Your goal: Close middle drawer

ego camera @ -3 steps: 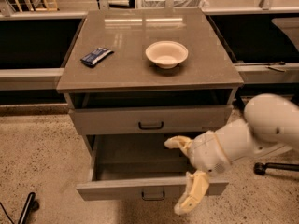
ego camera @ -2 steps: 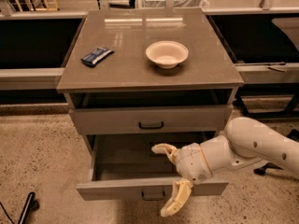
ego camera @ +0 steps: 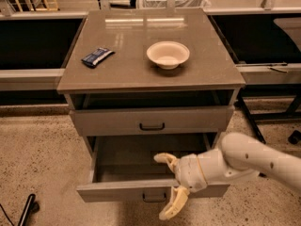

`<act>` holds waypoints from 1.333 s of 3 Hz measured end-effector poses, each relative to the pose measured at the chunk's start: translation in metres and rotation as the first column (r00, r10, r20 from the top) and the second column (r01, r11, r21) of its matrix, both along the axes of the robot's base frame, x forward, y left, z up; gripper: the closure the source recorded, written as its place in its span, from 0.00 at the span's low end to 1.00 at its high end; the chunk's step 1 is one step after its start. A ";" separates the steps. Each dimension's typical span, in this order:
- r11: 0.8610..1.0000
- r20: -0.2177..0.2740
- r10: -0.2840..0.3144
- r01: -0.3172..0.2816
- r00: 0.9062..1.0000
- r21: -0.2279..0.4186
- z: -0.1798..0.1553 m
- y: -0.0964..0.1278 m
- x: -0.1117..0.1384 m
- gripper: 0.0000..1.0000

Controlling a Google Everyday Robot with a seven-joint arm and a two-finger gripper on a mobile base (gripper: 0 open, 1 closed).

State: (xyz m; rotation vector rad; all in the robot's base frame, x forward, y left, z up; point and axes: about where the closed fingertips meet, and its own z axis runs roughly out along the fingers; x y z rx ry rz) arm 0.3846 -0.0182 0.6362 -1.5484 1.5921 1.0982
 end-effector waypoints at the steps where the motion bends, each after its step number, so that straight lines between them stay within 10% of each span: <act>1: 0.996 0.041 -0.091 0.092 0.995 -0.017 -0.072 -0.011 0.004 0.00; 3: 0.977 0.248 -0.214 0.209 0.945 0.048 -0.130 -0.023 0.016 0.50; 4: 0.977 0.276 -0.212 0.200 0.938 0.069 -0.140 -0.022 0.017 0.73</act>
Offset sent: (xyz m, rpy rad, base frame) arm 0.0186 -0.0308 -0.1565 -0.0558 -0.3033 -0.2705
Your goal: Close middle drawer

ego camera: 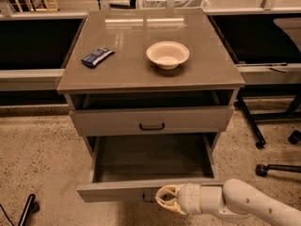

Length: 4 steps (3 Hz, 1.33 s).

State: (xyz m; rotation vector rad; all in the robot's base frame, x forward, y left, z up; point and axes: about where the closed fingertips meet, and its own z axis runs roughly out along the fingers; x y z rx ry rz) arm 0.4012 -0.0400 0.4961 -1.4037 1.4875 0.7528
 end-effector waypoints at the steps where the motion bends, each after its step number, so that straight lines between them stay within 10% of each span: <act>1: 1.000 -0.004 -0.018 0.018 1.000 -0.014 -0.026 0.002 -0.003 0.96; 3: 0.996 0.004 -0.060 0.060 0.998 -0.059 -0.052 0.009 0.004 1.00; 4: 0.996 0.005 -0.062 0.062 0.998 -0.061 -0.052 0.009 0.005 0.82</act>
Offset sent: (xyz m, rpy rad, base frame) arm 0.0019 0.0034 -0.0626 -0.0788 -0.0035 -0.0834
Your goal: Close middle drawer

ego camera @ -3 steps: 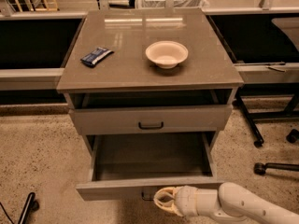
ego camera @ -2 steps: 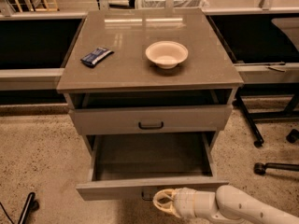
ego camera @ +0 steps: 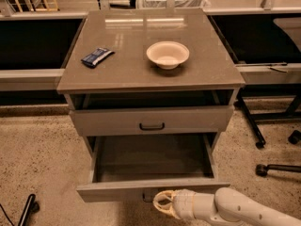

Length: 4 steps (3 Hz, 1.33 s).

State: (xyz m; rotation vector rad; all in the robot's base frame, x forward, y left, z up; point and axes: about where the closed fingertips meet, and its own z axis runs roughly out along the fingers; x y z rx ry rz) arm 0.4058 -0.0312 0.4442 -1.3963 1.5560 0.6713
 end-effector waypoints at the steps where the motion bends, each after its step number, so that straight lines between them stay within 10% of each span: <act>1: 1.000 0.000 0.000 0.000 1.000 0.000 0.000 0.000 0.000 0.58; 4: 1.000 0.000 0.000 0.000 1.000 0.000 0.000 0.000 0.000 0.00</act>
Offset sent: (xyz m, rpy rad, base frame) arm 0.0000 0.0000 0.0000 0.0000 0.0000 0.0000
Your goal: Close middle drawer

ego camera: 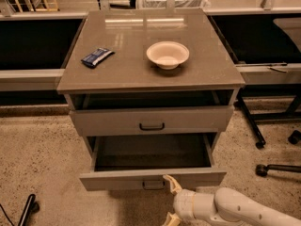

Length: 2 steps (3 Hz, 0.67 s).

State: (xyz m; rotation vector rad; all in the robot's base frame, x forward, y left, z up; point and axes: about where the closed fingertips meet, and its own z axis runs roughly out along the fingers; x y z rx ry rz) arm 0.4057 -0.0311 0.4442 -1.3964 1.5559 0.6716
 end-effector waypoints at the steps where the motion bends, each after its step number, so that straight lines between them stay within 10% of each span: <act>1: 1.000 0.001 0.007 -0.007 1.000 -0.007 0.000 0.002 0.000 0.00; 2: 0.999 0.018 0.031 -0.031 0.999 -0.030 -0.001 0.007 0.004 0.18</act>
Offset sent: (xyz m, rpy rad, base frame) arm 0.0107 0.0096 -0.0017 -0.0635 -0.0439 0.0570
